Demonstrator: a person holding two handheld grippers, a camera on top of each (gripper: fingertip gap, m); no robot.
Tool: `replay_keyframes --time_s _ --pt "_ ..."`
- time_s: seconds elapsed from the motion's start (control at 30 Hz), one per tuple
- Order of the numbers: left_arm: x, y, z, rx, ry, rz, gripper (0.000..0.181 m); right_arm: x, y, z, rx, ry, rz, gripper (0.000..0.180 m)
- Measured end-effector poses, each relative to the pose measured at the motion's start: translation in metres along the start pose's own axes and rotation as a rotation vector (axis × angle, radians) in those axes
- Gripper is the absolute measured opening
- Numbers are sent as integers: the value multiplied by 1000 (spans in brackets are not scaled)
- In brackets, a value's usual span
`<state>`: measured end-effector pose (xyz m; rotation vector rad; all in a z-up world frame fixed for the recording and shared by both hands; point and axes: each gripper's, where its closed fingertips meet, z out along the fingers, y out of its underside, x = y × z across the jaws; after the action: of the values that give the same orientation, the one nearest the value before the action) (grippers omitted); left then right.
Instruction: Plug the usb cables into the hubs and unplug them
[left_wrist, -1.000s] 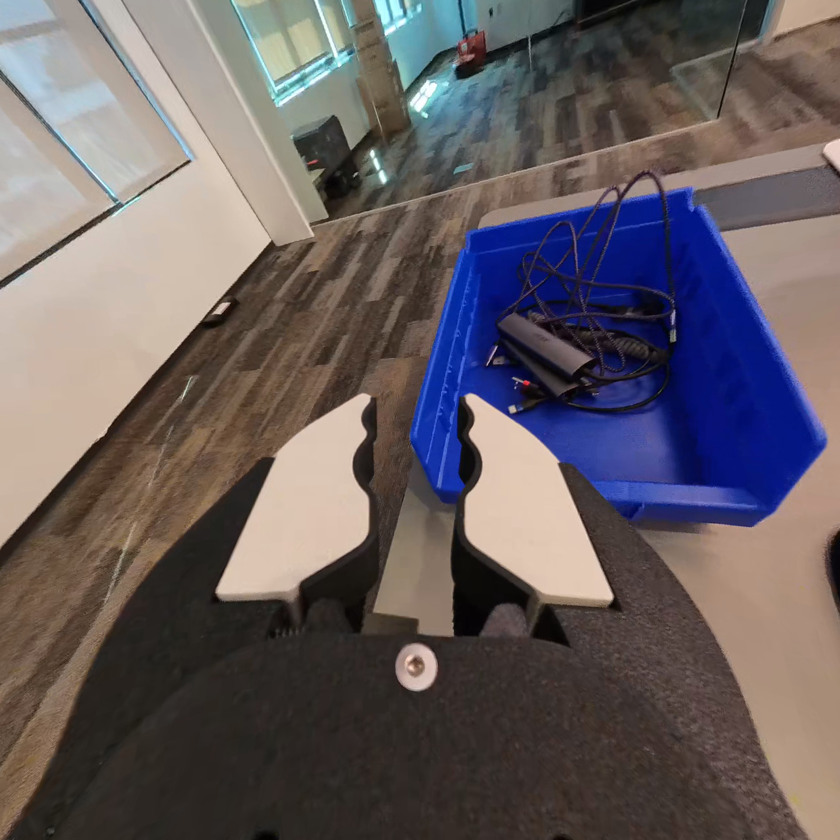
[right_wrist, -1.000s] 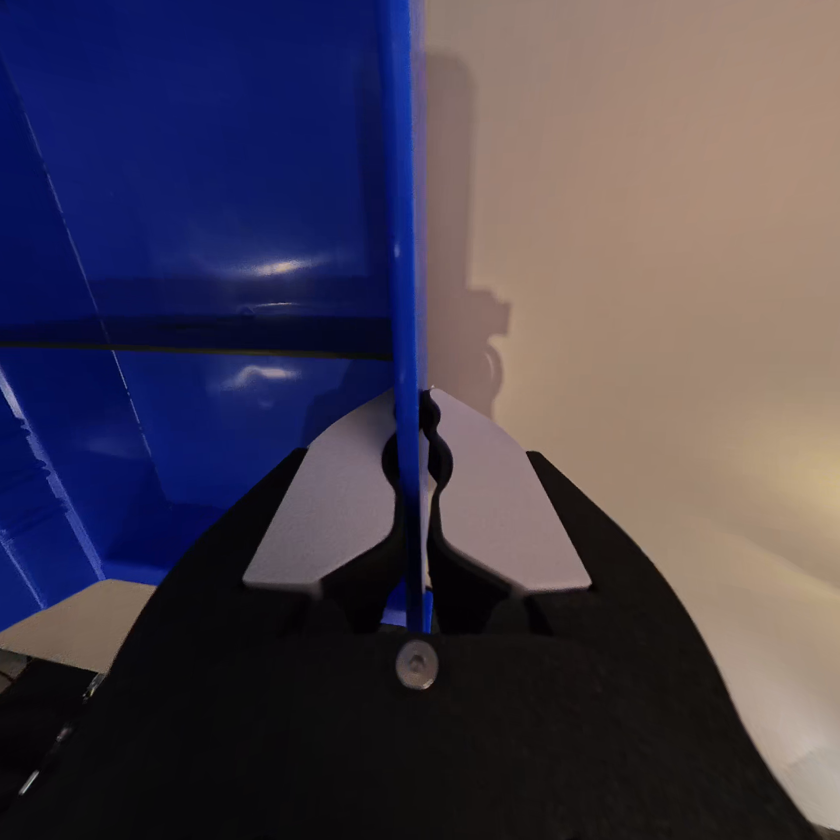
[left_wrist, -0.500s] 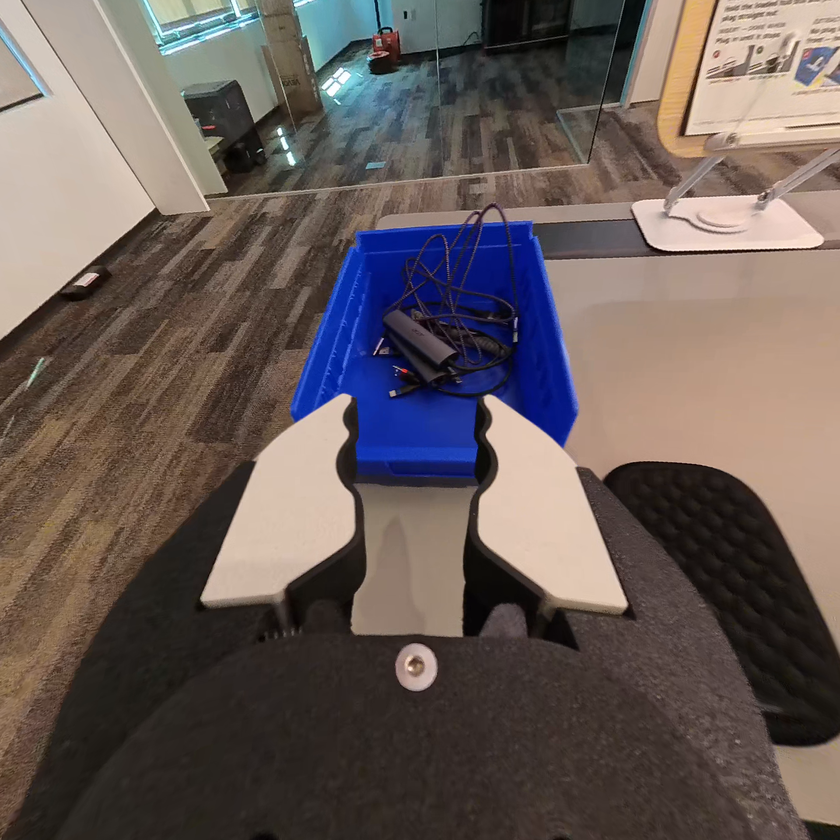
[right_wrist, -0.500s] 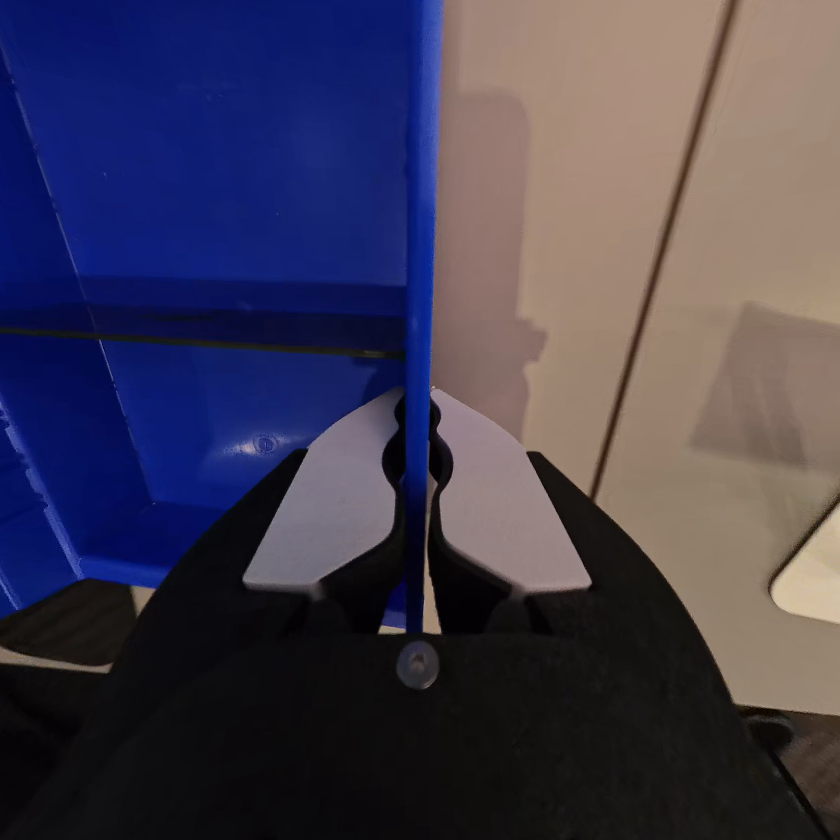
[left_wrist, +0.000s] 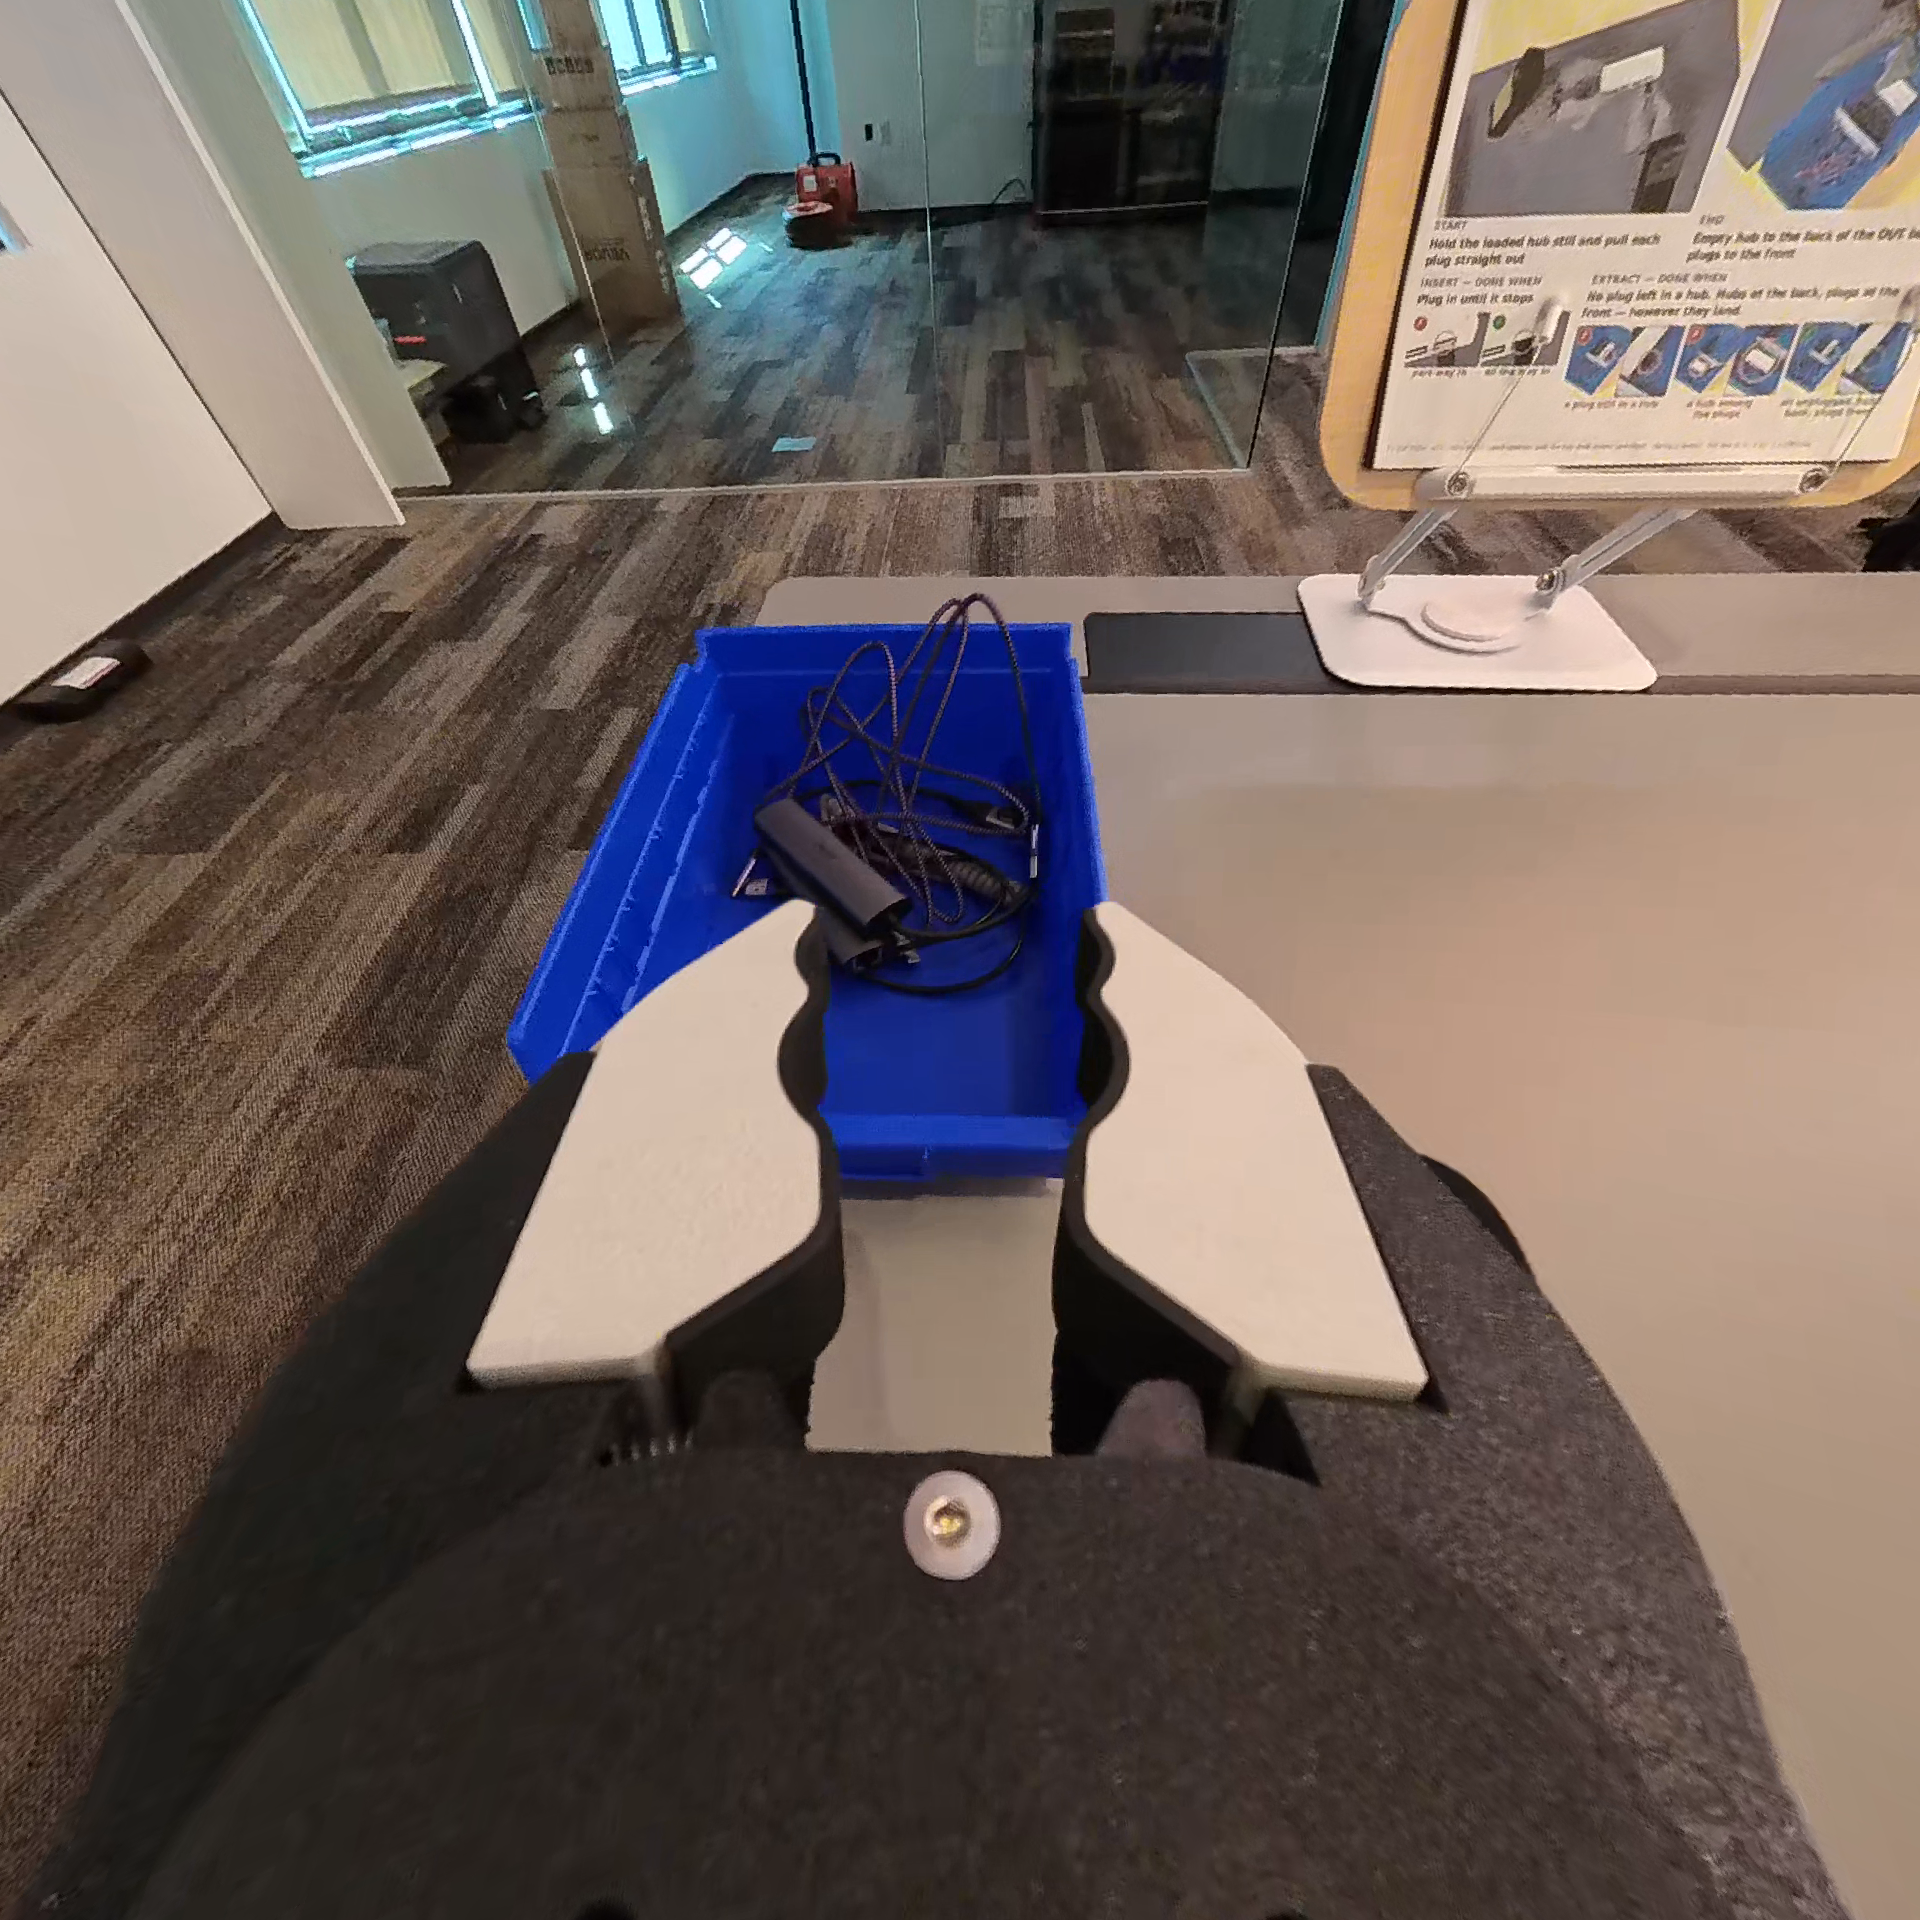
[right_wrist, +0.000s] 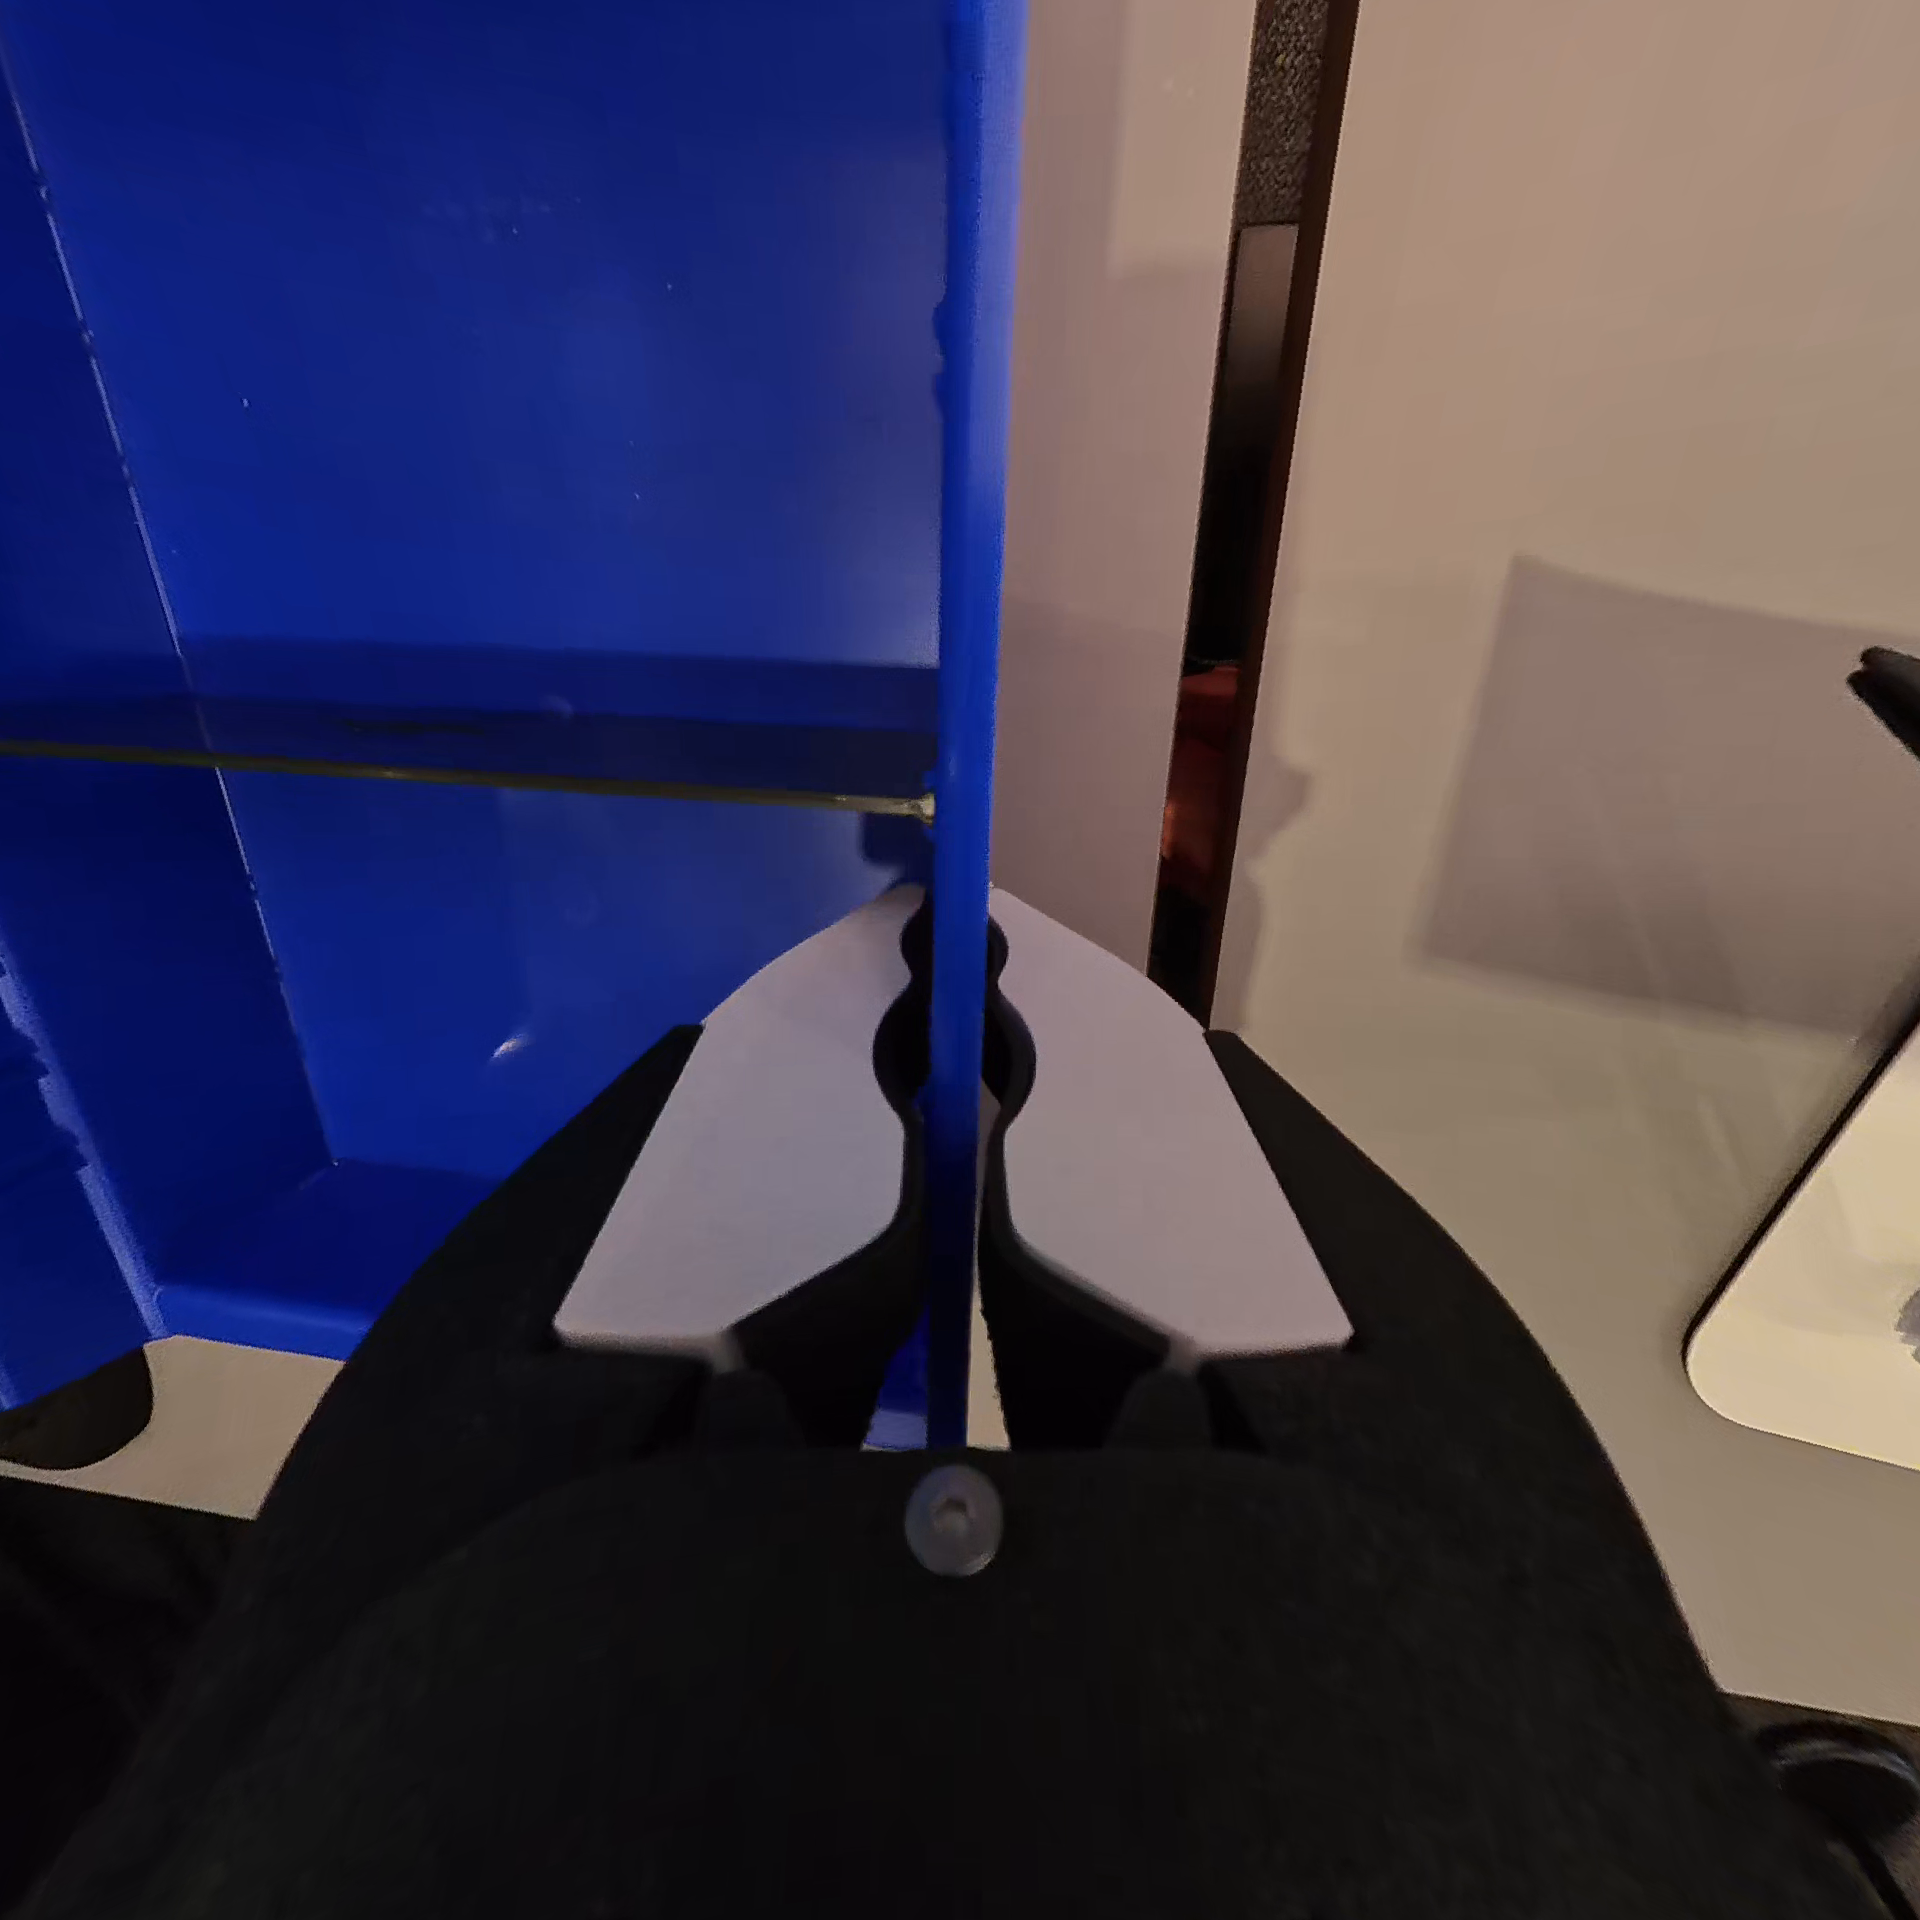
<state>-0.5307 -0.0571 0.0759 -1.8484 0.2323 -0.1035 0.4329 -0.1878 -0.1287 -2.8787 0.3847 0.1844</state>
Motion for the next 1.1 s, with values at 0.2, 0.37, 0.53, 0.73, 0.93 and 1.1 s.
replay_keyframes --time_s 0.2,0.37,0.53,0.73,0.93,1.1 --pt "-7 14 6 -29 -29 3 46 -2 2 0 3 -9 19 5" --pt "-55 28 17 -21 -151 -2 48 -2 -3 -1 47 18 3 25" --pt "-134 54 35 -69 -338 65 50 -7 -27 -35 210 153 -74 50" --pt "-153 76 93 -143 -145 -69 51 -57 -42 -88 371 195 -173 51" --pt "-149 106 129 -251 -108 -79 45 -109 -39 -118 467 272 -325 44" --pt "-157 127 141 -257 -163 -31 20 -142 -36 -126 469 270 -380 42"
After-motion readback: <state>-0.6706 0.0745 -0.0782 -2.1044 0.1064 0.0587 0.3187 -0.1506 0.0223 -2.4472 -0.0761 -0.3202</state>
